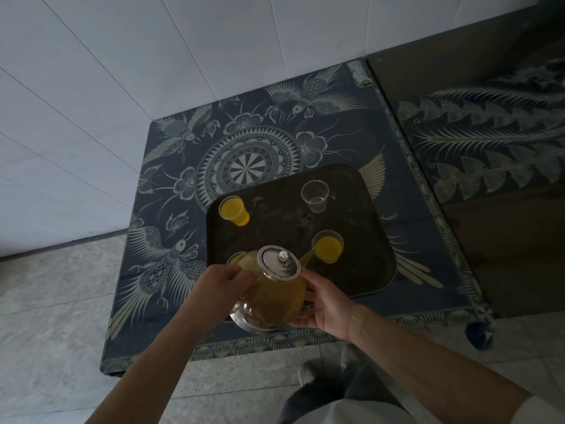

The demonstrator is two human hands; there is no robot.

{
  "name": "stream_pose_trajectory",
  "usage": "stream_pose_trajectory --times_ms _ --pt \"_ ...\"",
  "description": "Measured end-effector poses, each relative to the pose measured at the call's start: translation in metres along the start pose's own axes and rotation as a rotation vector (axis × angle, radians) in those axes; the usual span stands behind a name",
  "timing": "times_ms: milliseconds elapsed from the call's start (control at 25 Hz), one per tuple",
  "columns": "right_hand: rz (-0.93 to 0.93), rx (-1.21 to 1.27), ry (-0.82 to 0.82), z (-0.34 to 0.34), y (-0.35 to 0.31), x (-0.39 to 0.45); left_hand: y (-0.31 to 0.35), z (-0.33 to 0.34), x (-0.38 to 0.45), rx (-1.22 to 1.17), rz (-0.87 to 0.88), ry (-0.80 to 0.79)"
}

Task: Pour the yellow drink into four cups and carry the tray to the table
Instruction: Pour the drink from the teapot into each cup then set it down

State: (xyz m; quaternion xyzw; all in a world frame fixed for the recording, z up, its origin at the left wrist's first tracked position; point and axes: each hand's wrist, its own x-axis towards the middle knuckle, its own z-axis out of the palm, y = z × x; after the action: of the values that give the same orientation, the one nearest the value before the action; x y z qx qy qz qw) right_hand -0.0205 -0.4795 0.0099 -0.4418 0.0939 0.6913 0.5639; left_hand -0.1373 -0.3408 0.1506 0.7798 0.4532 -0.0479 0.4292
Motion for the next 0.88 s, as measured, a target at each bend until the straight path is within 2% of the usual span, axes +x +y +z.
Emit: stream_pose_trajectory --times_ms 880 --pt "0.006 -0.015 -0.001 -0.0043 0.0003 -0.0077 -0.0009 0.0034 -0.0026 0.015 -0.001 -0.013"
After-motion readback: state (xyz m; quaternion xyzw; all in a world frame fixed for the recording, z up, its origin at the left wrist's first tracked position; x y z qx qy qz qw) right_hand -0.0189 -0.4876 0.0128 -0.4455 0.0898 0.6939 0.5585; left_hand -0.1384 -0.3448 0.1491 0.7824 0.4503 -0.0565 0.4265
